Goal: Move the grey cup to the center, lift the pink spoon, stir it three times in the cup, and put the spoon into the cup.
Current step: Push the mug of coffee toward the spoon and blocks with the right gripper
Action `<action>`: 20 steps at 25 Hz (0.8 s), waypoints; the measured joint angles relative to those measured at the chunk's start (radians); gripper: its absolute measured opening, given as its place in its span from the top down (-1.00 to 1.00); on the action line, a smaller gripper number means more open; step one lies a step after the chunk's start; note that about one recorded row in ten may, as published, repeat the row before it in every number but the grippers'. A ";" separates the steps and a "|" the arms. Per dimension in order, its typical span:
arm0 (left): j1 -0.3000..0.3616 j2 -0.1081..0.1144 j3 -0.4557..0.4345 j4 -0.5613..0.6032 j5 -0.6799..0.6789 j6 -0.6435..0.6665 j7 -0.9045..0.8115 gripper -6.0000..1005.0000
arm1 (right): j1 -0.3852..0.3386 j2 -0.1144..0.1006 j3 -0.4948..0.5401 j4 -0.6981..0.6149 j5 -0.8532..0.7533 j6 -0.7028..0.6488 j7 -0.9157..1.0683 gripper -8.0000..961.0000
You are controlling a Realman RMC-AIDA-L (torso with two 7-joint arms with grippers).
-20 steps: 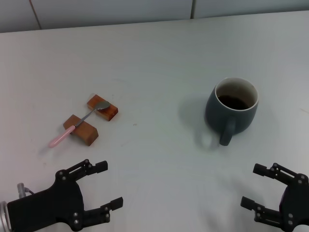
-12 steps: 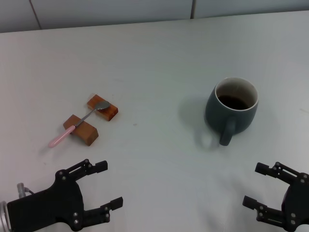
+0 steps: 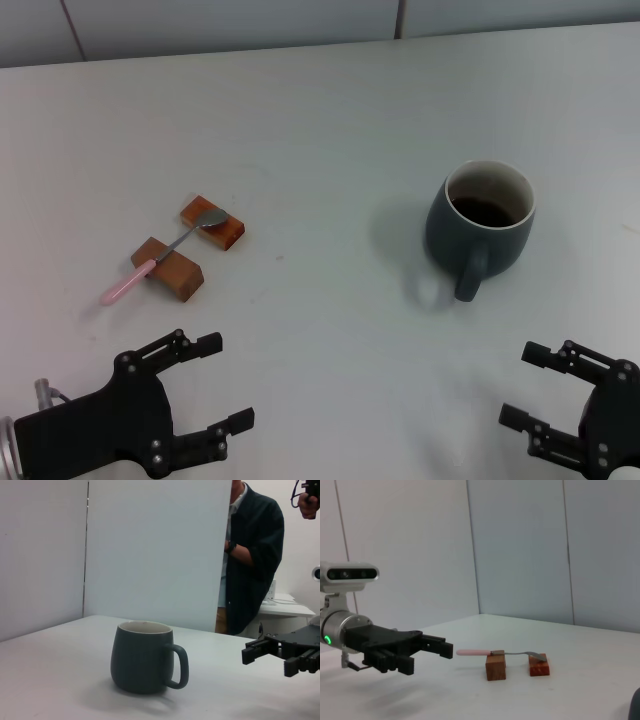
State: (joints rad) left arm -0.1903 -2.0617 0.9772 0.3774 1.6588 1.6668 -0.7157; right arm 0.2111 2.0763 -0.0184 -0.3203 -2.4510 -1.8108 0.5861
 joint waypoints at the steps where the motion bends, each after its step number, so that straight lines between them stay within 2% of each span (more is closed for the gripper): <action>1: 0.000 0.000 0.000 0.000 -0.001 0.000 0.000 -0.68 | 0.000 0.000 0.000 0.000 0.000 0.000 0.000 -0.57; 7: -0.004 0.001 0.000 0.000 -0.003 0.003 -0.005 -0.68 | 0.000 0.001 0.008 0.007 0.006 0.004 0.013 -0.48; 14: -0.005 0.000 0.000 0.000 -0.004 0.003 -0.005 -0.68 | 0.002 0.001 0.009 0.007 0.006 0.010 0.014 0.00; 20: -0.007 0.000 -0.001 0.000 -0.006 0.000 -0.005 -0.68 | 0.007 0.002 0.019 0.025 0.006 0.019 -0.010 0.68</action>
State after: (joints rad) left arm -0.1977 -2.0617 0.9758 0.3774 1.6532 1.6666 -0.7211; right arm 0.2177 2.0787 0.0004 -0.2949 -2.4451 -1.7921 0.5759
